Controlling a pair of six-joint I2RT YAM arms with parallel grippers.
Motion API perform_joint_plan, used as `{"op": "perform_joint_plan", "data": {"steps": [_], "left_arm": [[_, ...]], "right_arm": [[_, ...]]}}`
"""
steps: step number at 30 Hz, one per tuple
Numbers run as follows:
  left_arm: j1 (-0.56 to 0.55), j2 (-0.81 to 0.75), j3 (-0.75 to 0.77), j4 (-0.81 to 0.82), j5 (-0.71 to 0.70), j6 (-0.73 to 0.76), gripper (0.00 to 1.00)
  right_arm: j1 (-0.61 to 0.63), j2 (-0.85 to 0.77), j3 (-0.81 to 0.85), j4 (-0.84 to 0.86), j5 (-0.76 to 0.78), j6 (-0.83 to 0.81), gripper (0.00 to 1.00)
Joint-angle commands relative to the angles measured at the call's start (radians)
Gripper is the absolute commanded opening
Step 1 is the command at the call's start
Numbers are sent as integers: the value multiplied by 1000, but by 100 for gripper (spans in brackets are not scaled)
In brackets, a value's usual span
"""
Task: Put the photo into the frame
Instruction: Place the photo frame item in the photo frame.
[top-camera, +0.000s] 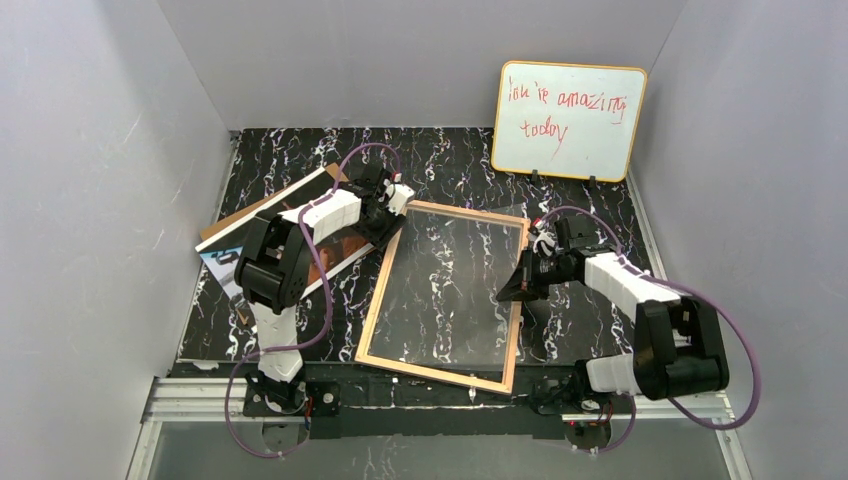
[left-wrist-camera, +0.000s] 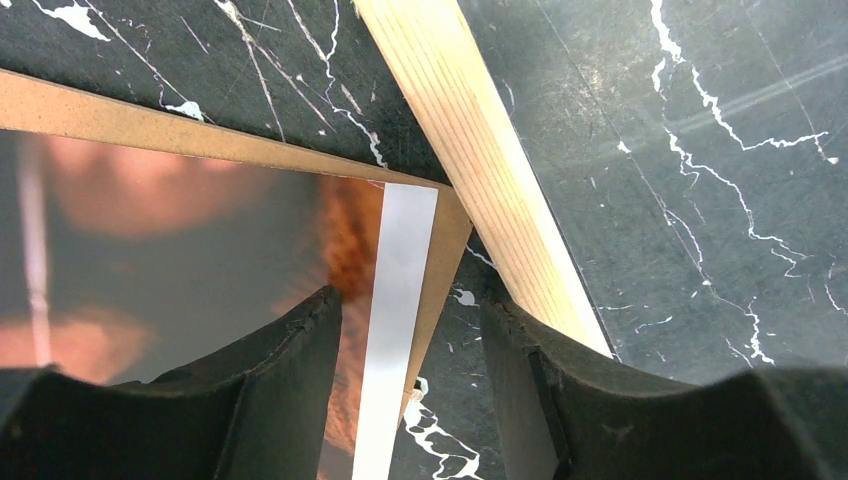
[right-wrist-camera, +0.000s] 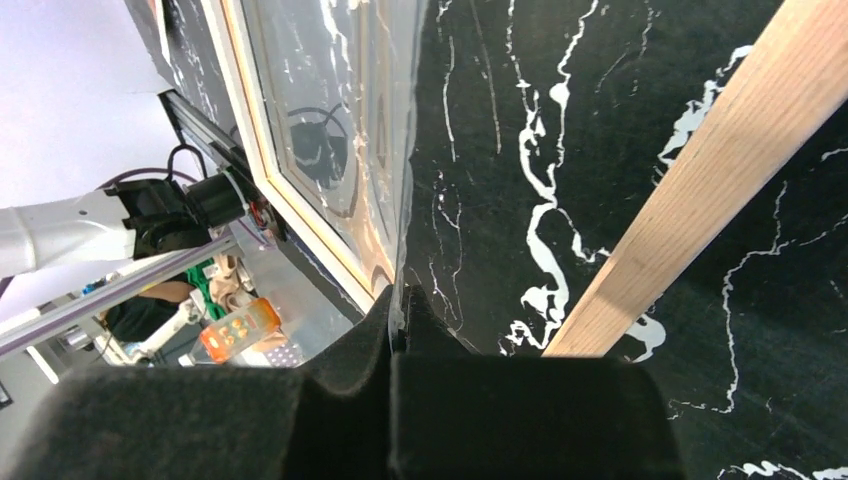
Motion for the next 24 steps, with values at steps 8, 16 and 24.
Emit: {"op": "perform_joint_plan", "data": {"steps": [8,16,24], "left_arm": [[35,57,-47,-85,112,1,54],[91,52,-7,-145,189,-7,53],[199,3,62,-218,226,-11,53]], "right_arm": [[7,-133,39,38,-226,64,1],[7,-211,73,262,-368,281,1],[65,-232,196,360,-374,383,1]]}}
